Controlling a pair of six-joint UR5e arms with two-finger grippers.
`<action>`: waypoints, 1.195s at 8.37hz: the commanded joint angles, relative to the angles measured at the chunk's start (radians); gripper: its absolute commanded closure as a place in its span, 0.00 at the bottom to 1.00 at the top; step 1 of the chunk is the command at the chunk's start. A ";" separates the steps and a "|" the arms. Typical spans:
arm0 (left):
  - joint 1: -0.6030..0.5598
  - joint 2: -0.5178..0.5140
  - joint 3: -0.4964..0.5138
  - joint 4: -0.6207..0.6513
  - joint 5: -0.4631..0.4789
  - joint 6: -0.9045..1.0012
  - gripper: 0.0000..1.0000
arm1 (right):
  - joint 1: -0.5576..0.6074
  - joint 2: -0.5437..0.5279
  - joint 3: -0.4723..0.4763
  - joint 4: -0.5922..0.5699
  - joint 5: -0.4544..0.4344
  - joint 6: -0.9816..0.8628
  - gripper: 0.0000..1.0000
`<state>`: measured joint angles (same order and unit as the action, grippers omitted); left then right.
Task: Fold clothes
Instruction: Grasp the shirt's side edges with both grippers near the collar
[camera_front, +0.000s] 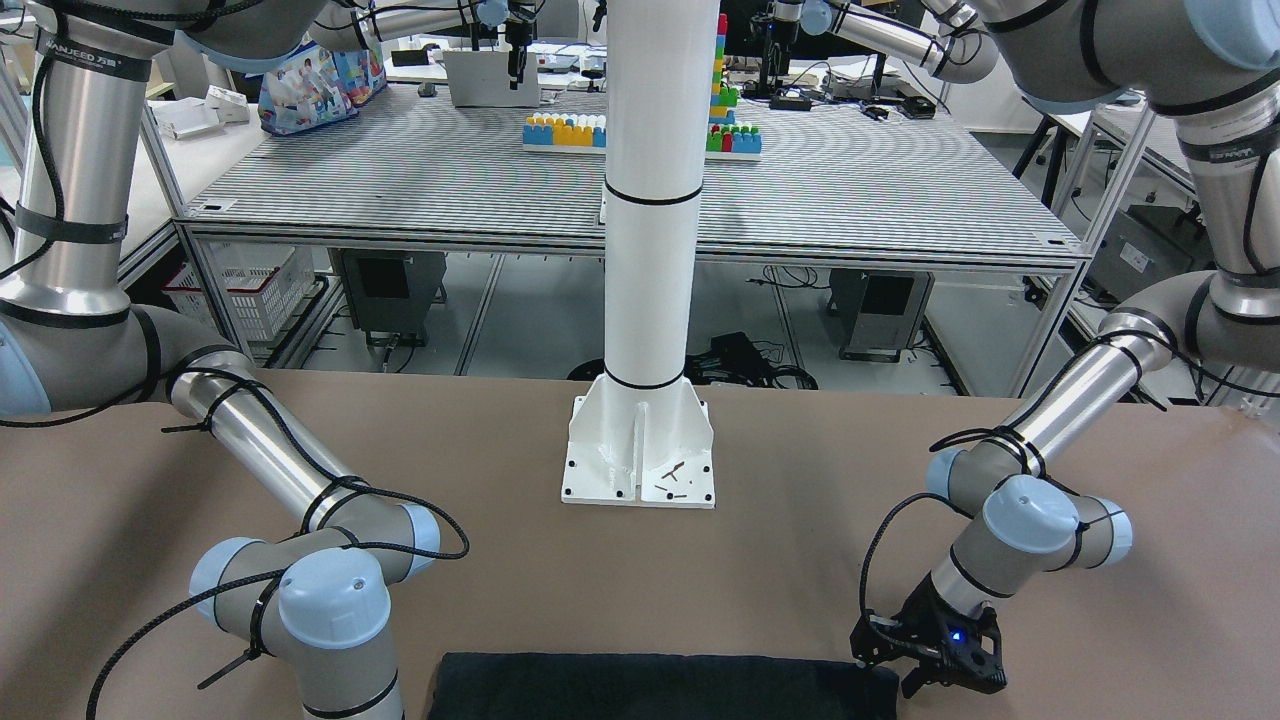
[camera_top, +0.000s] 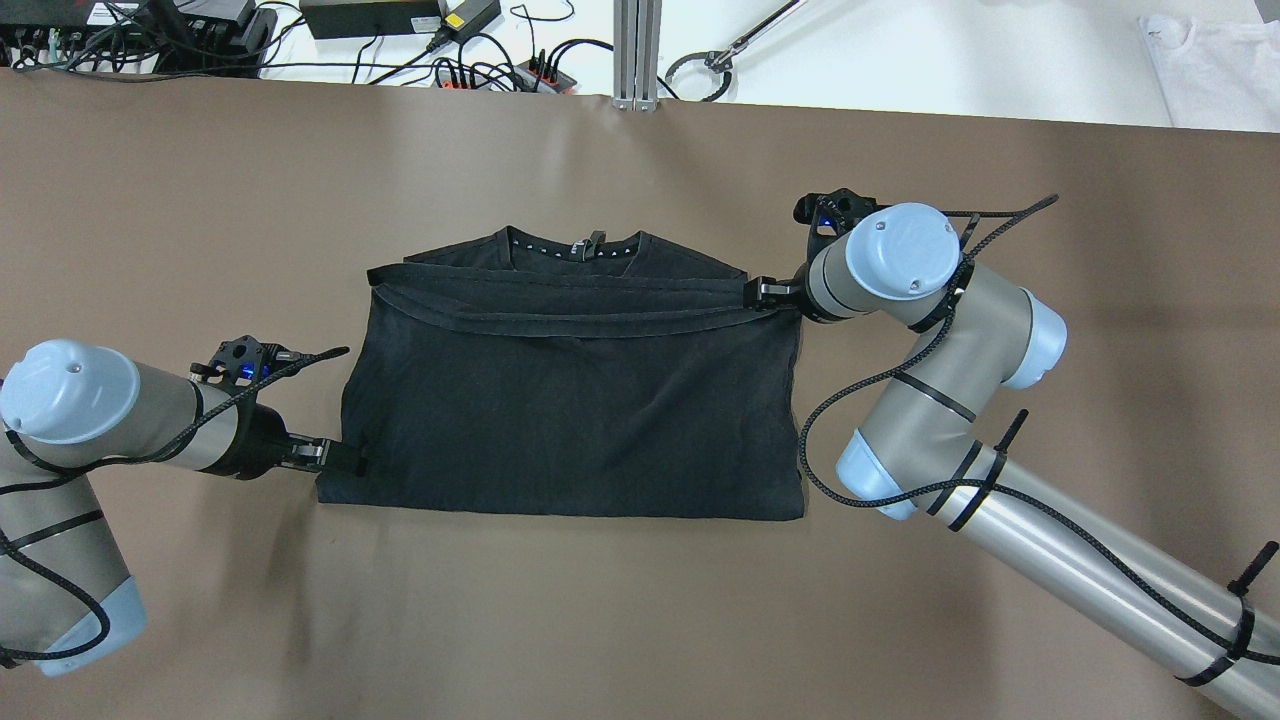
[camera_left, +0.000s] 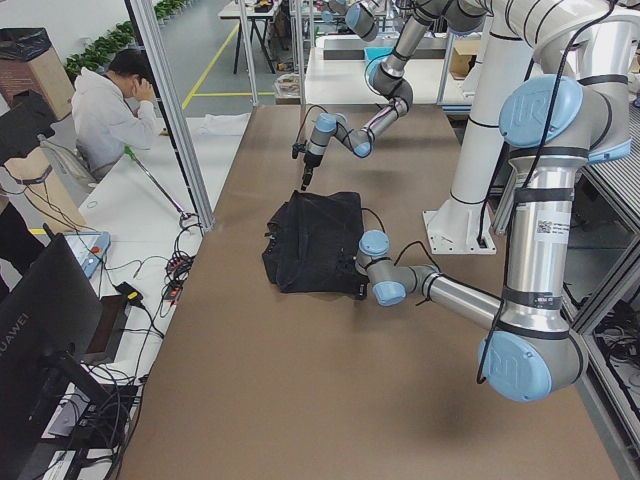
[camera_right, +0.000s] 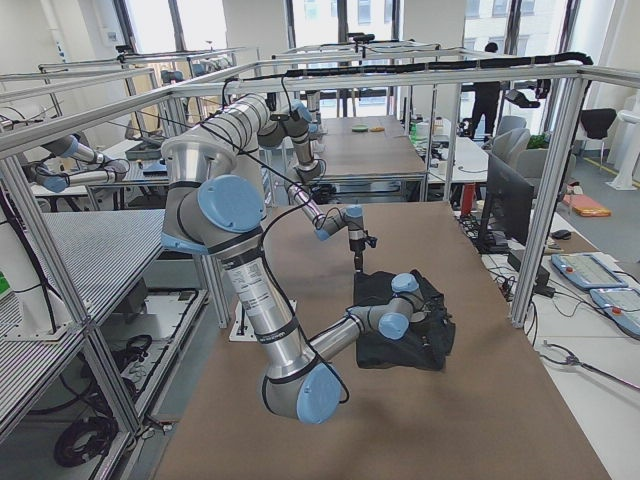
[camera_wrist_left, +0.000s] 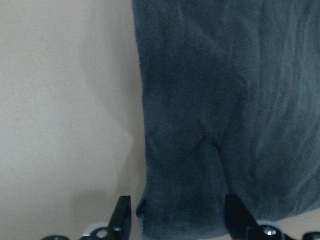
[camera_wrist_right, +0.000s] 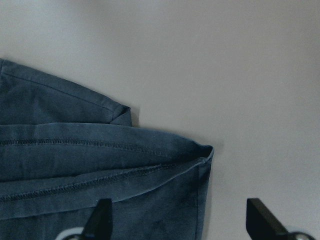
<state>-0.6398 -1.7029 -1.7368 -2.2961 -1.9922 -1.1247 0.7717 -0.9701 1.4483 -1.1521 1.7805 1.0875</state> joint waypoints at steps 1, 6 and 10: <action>0.015 0.000 0.005 0.000 0.012 -0.001 0.34 | 0.000 -0.001 0.003 0.000 -0.001 0.000 0.06; 0.014 0.002 -0.027 -0.006 0.012 -0.021 1.00 | 0.000 -0.007 0.009 0.000 -0.001 0.000 0.06; -0.056 -0.004 0.003 0.003 0.053 -0.003 1.00 | 0.000 -0.006 0.007 0.000 -0.001 -0.001 0.06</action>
<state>-0.6458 -1.7011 -1.7593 -2.2991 -1.9597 -1.1387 0.7716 -0.9758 1.4559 -1.1520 1.7786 1.0864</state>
